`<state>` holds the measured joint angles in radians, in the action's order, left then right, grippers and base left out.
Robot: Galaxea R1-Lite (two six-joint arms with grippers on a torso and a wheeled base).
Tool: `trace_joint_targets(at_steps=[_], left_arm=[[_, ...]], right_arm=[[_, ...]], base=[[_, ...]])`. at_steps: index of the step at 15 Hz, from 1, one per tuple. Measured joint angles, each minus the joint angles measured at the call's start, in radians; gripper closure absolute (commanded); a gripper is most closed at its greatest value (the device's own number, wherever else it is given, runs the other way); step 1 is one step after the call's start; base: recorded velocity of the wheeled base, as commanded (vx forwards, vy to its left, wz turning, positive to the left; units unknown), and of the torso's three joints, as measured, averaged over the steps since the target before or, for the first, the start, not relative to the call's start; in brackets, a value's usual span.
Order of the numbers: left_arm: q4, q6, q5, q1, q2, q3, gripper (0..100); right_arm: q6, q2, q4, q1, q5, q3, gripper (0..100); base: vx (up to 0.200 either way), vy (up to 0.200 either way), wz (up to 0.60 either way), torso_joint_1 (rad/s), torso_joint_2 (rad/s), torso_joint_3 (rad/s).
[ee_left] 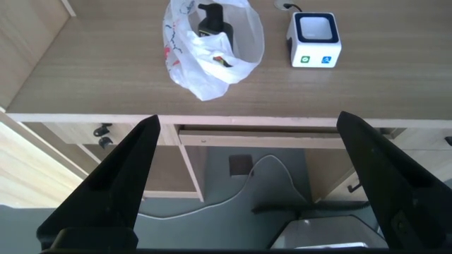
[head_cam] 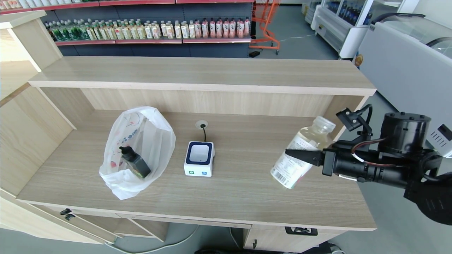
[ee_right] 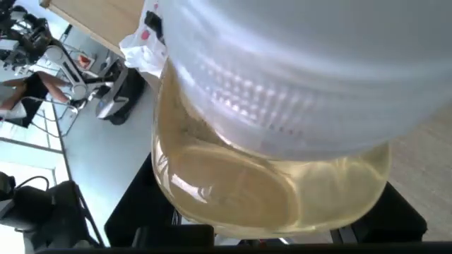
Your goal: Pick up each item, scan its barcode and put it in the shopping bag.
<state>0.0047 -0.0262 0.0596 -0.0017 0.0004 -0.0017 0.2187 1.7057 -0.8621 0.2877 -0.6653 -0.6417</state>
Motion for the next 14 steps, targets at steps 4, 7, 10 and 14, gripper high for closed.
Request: trace_joint_targets(at_steps=[4, 7, 10, 14], left_arm=[[0.0, 0.0, 0.0, 0.0, 0.0, 0.0, 0], [0.0, 0.0, 0.0, 0.0, 0.0, 0.0, 0], [0.0, 0.0, 0.0, 0.0, 0.0, 0.0, 0], [0.0, 0.0, 0.0, 0.0, 0.0, 0.0, 0]], right_arm=[[0.008, -0.133, 0.136, 0.06, -0.018, -0.002, 100], [0.054, -0.175, 0.139, 0.103, -0.081, 0.004, 100], [0.056, -0.194, 0.14, 0.125, -0.166, 0.004, 100], [0.053, -0.2, 0.14, 0.145, -0.195, 0.001, 100]], base=[[0.0, 0.0, 0.0, 0.0, 0.0, 0.0], [0.0, 0.0, 0.0, 0.0, 0.0, 0.0], [0.0, 0.0, 0.0, 0.0, 0.0, 0.0], [0.0, 0.0, 0.0, 0.0, 0.0, 0.0]])
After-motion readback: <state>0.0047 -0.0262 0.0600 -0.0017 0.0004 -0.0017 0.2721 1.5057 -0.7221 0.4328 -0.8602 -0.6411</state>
